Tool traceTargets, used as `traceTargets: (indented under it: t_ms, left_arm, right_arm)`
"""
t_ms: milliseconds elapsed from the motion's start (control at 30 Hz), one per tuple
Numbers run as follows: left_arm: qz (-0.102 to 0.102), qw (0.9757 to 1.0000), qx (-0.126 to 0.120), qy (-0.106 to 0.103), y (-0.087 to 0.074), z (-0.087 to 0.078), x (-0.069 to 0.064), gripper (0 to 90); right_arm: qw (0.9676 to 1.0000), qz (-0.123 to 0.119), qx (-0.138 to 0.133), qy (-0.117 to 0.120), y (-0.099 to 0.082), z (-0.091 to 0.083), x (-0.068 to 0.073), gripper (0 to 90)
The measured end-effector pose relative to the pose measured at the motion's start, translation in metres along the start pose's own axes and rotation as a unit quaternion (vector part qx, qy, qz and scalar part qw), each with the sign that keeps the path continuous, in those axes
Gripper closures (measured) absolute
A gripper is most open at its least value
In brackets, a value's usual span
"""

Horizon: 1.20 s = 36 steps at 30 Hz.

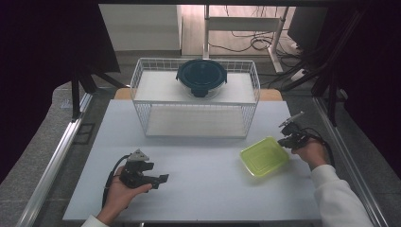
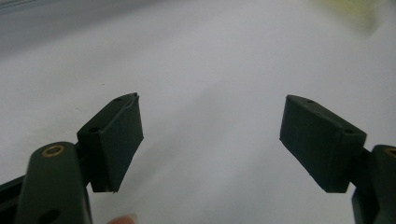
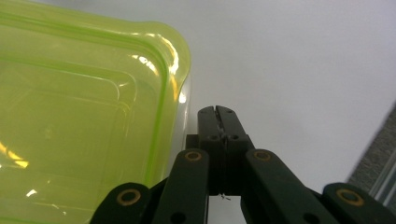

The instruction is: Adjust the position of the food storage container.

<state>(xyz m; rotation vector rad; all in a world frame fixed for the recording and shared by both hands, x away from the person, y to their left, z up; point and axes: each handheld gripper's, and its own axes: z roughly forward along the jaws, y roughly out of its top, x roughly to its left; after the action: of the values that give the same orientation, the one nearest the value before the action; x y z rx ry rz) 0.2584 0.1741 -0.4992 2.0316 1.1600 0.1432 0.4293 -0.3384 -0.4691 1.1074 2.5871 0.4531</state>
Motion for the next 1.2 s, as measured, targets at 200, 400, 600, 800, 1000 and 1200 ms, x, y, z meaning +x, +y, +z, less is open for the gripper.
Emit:
traceTargets:
  t_ms: [200,400,600,800,1000,1200]
  left_arm:
    - [-0.001,1.0000,0.002,0.000,0.000,0.000,-0.001,20.8]
    - [0.000,1.0000,0.004,0.000,0.000,0.001,-0.001,20.8]
    - [-0.003,1.0000,0.005,0.001,0.000,0.001,0.000,20.8]
    - [-0.002,1.0000,0.006,0.001,0.000,0.002,0.000,20.7]
    - [-0.002,1.0000,0.008,0.002,0.000,0.002,0.000,20.7]
    - [-0.002,1.0000,0.007,0.002,0.000,0.002,0.001,20.7]
  right_arm:
    - [0.9998,-0.008,-0.001,0.021,-0.004,-0.004,0.017,88.3]
    - [0.9993,-0.014,-0.002,0.035,-0.011,-0.008,0.032,88.3]
    - [0.9989,-0.014,-0.006,0.045,-0.021,-0.012,0.045,88.3]
    - [0.9983,-0.008,-0.003,0.057,-0.027,-0.014,0.059,88.3]
    - [0.9973,0.000,0.002,0.073,-0.026,-0.011,0.075,88.2]
    - [0.9948,-0.007,-0.001,0.102,-0.020,-0.008,0.097,88.2]
